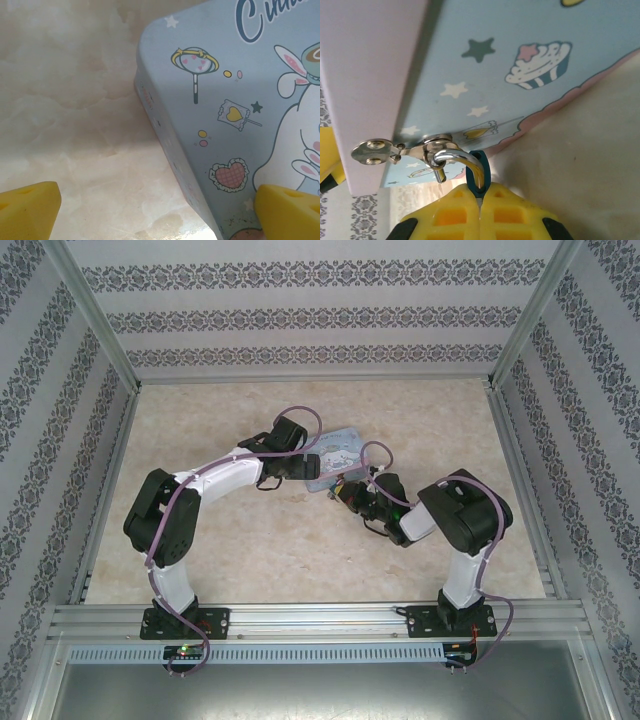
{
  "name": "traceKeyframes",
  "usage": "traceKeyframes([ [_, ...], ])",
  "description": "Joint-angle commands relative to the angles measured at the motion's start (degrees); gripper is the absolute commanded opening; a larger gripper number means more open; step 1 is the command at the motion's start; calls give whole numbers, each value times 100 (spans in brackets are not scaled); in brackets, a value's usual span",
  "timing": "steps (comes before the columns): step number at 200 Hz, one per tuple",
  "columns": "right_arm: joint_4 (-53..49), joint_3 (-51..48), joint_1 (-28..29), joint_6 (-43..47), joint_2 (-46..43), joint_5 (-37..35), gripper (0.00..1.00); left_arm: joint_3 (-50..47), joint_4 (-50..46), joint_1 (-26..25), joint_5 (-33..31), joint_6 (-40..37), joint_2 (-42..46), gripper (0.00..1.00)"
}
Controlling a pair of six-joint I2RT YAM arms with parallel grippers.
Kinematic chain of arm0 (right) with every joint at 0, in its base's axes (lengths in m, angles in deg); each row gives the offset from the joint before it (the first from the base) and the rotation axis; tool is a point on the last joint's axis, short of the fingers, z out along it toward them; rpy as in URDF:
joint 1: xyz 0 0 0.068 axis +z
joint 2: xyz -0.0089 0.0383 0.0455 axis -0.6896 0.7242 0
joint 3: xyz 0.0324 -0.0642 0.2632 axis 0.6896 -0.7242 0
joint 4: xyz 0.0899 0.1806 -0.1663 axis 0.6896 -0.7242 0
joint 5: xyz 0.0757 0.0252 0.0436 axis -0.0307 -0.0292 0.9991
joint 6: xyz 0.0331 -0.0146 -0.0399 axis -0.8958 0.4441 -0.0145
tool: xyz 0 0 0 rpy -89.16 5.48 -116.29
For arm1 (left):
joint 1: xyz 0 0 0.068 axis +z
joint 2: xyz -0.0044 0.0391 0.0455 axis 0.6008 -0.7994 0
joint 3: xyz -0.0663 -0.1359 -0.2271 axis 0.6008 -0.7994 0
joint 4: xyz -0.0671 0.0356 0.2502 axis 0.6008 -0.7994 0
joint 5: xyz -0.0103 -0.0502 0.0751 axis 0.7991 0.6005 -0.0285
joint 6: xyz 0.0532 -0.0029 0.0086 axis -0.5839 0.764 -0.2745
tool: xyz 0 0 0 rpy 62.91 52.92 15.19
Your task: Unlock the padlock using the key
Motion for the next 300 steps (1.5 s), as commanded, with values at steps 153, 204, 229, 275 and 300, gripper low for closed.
traceKeyframes([
  [153, 836, -55, -934, -618, 520, 360, 0, -83, -797, -62, -383, -296, -544, 100],
  [204, 225, 127, -1285, -353, 371, 861, 0, -53, -819, -60, -340, -306, -602, 100],
  [229, -163, 302, -1368, -185, 385, 1111, 0, 15, -864, -64, -318, -328, -658, 100],
  [275, -838, 494, -1454, 135, 382, 1255, 0, 118, -971, -62, -312, -364, -750, 100],
  [300, -1307, 528, -1461, 354, 195, 1094, 0, 141, -1010, -62, -331, -377, -773, 100],
])
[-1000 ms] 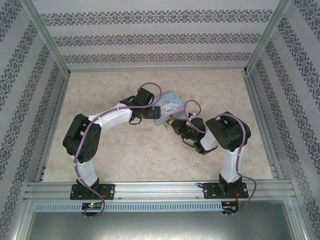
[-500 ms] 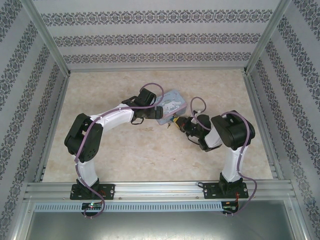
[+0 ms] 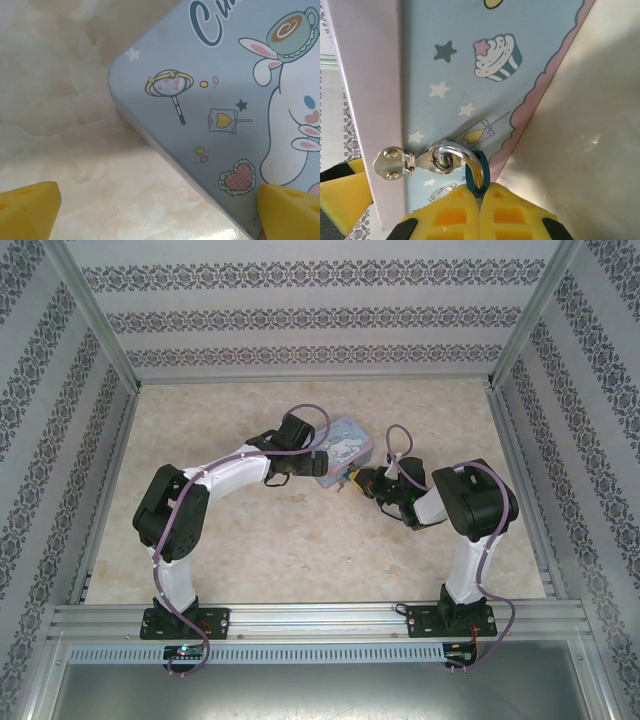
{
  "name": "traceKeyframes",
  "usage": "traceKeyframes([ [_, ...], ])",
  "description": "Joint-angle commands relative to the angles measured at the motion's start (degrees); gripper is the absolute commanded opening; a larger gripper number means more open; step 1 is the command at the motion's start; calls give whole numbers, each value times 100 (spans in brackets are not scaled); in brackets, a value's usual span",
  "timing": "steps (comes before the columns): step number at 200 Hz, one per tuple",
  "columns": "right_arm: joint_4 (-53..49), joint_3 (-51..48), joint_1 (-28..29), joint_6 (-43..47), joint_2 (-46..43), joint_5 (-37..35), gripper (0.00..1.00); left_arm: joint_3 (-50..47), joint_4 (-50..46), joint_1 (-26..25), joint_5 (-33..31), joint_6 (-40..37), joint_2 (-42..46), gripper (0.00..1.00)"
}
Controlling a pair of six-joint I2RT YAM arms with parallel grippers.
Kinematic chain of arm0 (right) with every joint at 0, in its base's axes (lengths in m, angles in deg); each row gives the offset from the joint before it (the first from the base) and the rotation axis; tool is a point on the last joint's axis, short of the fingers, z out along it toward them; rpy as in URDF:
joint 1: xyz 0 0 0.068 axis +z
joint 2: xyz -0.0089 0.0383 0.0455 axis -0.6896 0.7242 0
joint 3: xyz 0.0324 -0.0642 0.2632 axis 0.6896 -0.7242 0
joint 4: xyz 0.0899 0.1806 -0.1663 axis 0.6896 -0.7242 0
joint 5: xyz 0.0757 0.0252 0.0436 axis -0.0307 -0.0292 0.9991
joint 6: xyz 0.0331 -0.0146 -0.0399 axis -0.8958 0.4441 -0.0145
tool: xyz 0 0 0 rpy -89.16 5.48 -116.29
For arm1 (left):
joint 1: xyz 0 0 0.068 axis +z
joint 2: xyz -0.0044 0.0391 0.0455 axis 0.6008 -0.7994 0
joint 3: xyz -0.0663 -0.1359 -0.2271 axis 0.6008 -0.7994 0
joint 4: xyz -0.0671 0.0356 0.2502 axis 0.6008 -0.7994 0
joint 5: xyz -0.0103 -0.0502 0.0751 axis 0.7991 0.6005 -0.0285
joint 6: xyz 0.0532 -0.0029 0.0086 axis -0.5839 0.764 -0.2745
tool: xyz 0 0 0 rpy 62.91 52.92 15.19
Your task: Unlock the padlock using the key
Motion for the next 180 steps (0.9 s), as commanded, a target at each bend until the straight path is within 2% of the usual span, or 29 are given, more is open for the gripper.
traceKeyframes([
  [1, -1048, 13, -141, 370, -122, -470, 0, -200, -1195, 18, -361, -274, -427, 100],
  [41, -2218, 349, -146, 878, -512, -624, 0, -205, -1203, 17, -339, -285, -450, 100],
  [73, -2611, 684, -189, 972, -567, -635, 0, -200, -1210, 19, -335, -274, -476, 100],
  [96, -2415, 709, -242, 745, -509, -644, 0, -191, -1216, 14, -318, -264, -497, 100],
  [141, -829, 457, -361, -270, -106, -424, 0, -192, -1198, 12, -280, -233, -548, 100],
  [180, -1070, 497, -414, -160, -302, -444, 0, -218, -1159, 16, -241, -195, -569, 100],
])
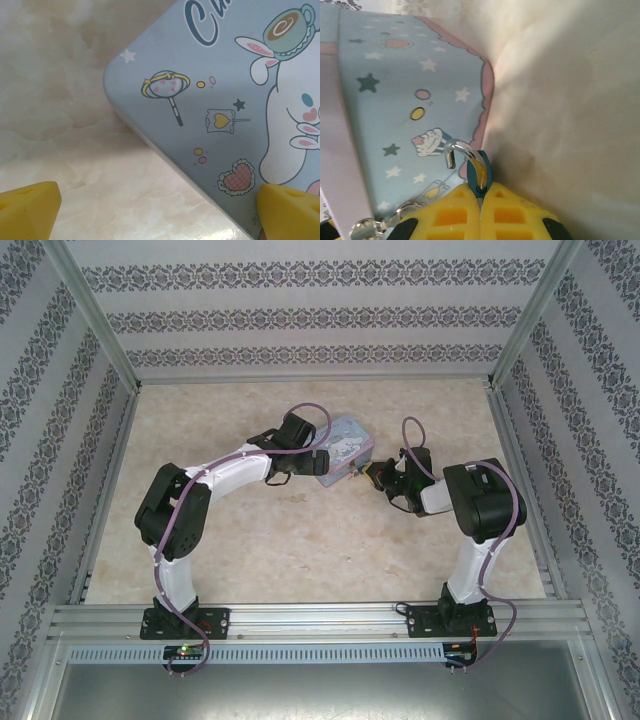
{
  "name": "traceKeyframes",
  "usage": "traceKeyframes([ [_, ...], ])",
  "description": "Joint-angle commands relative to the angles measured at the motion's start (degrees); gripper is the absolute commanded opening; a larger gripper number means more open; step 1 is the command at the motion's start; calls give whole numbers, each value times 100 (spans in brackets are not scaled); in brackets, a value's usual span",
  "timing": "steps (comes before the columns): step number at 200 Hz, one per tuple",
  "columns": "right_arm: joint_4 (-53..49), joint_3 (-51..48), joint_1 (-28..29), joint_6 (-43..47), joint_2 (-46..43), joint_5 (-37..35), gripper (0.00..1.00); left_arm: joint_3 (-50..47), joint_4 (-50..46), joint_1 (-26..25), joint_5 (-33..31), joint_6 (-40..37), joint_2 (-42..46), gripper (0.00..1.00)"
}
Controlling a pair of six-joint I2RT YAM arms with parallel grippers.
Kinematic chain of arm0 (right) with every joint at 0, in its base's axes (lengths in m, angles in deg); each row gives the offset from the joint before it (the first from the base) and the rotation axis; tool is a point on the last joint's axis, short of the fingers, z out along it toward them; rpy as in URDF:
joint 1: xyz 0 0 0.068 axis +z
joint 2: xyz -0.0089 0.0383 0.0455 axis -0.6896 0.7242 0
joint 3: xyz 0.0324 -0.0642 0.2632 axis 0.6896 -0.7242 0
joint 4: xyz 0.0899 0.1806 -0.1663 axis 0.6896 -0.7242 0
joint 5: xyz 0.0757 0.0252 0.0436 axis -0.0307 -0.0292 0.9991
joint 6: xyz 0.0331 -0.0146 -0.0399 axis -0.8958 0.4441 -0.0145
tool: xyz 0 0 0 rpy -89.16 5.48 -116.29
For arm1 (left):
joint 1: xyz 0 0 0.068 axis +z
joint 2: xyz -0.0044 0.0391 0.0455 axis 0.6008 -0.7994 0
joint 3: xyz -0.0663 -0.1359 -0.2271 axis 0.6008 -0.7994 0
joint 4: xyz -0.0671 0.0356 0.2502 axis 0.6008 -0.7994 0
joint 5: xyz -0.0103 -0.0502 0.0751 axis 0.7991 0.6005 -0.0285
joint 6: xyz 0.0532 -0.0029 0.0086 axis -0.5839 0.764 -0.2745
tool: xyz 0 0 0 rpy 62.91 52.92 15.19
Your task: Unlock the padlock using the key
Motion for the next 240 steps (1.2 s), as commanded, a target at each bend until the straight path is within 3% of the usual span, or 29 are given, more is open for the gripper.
traceKeyframes([
  [1, 248, -8, -29, -75, -147, -68, 0, -301, -1153, 18, -285, -192, -483, 100],
  [71, -88, -693, -65, 130, -986, 0, 0, 34, -1277, 36, -136, -178, -271, 100],
  [117, -114, -1235, 382, 42, -1436, 23, 0, 183, -1389, 140, 77, -94, 99, 100],
  [186, 10, -1289, 2439, -454, -1617, -726, 0, -36, -1480, 273, 137, 3, 929, 100],
  [216, 26, -839, 3337, -642, -1188, -928, 0, -37, -1552, 372, 185, 20, 1178, 100],
  [240, 184, -542, 3678, -774, -691, -971, 0, -37, -1589, 451, 182, 13, 1343, 100],
])
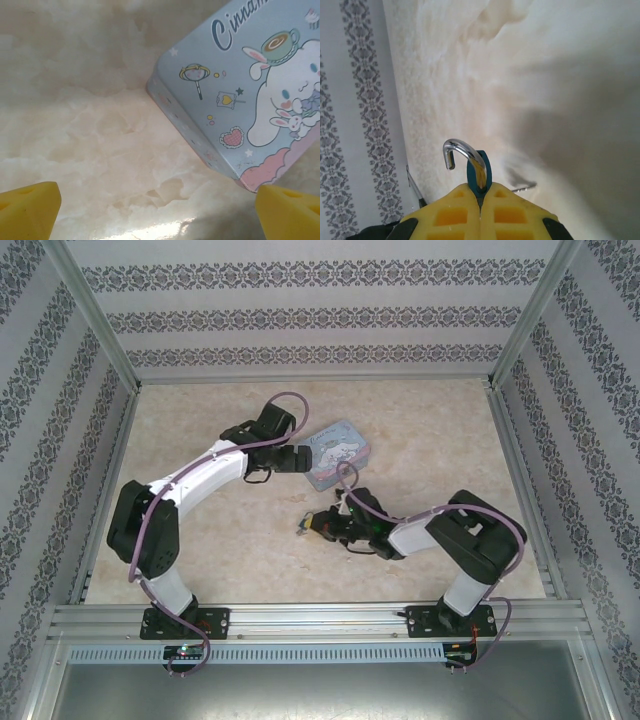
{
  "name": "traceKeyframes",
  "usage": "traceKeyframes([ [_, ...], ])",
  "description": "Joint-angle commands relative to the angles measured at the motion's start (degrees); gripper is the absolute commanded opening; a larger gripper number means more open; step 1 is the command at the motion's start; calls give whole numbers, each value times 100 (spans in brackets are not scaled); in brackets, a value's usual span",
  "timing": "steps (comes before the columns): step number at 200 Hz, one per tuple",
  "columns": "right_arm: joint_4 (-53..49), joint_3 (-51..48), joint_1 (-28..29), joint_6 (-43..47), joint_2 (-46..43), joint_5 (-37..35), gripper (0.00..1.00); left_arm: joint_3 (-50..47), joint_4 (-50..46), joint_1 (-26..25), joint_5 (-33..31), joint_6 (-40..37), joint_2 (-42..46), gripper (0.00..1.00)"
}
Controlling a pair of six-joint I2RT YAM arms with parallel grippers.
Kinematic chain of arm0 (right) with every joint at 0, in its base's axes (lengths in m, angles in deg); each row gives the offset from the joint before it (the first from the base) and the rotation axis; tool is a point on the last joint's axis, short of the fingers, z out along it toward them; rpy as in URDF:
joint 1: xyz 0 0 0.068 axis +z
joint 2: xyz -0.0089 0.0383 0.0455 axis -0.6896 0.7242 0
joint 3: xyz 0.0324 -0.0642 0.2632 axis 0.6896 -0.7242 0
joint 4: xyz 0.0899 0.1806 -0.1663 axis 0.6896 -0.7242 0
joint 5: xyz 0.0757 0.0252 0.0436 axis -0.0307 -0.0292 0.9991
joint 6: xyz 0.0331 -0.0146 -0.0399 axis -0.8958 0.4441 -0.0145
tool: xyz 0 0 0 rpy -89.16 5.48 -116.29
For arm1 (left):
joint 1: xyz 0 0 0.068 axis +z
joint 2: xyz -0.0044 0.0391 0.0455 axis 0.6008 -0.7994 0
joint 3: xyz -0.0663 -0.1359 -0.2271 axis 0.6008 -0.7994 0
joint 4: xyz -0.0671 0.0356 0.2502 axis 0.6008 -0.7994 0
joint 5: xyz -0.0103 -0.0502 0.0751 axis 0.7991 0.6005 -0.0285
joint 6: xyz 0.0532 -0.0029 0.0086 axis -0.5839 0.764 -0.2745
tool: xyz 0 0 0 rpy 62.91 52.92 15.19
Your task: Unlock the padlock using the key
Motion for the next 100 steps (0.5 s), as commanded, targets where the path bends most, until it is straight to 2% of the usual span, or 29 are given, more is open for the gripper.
traceKeyframes([
  [1, 272, 295, 234, -227, 414, -255, 0, -46, -277, 121, 13, 11, 245, 100],
  [13, 399, 306, 263, -307, 615, -269, 0, -41, -306, 142, 19, -6, 309, 100],
  [30, 536, 221, 218, -373, 748, -339, 7, -72, -326, 158, 9, -15, 379, 100],
  [61, 446, -19, 70, -339, 521, -410, 33, -134, -328, 184, 20, -15, 519, 100],
  [100, 120, -501, -283, -201, -309, -358, 53, -134, -392, 233, 0, -13, 741, 100],
])
